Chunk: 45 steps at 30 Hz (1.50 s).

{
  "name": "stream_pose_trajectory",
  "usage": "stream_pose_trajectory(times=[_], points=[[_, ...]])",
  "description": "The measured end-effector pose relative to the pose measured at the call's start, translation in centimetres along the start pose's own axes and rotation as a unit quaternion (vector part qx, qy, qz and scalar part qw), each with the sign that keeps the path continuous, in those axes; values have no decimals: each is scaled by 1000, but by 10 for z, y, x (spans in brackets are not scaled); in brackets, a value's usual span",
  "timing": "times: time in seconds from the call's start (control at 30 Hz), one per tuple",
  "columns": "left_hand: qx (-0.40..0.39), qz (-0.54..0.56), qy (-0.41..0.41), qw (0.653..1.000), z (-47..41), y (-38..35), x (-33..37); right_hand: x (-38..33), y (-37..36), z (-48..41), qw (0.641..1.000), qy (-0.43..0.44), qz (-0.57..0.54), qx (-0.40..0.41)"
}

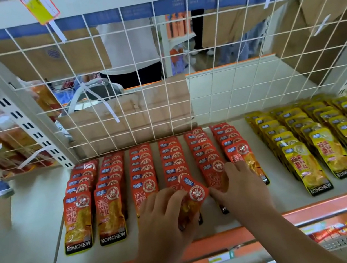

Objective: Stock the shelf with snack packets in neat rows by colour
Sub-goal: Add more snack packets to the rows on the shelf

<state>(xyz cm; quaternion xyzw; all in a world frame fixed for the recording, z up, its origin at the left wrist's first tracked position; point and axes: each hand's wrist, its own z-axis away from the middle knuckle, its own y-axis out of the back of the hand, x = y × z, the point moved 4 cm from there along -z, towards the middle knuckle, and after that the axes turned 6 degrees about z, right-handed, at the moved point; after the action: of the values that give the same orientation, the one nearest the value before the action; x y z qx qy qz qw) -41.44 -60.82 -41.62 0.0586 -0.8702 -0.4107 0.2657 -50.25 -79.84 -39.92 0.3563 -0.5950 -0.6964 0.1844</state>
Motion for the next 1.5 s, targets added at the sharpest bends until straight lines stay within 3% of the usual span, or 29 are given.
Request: stream_pose_trajectory(times=[1.5], points=[[-3, 0, 7, 1000, 0, 0, 1, 3, -5, -1, 999, 14, -44, -4]])
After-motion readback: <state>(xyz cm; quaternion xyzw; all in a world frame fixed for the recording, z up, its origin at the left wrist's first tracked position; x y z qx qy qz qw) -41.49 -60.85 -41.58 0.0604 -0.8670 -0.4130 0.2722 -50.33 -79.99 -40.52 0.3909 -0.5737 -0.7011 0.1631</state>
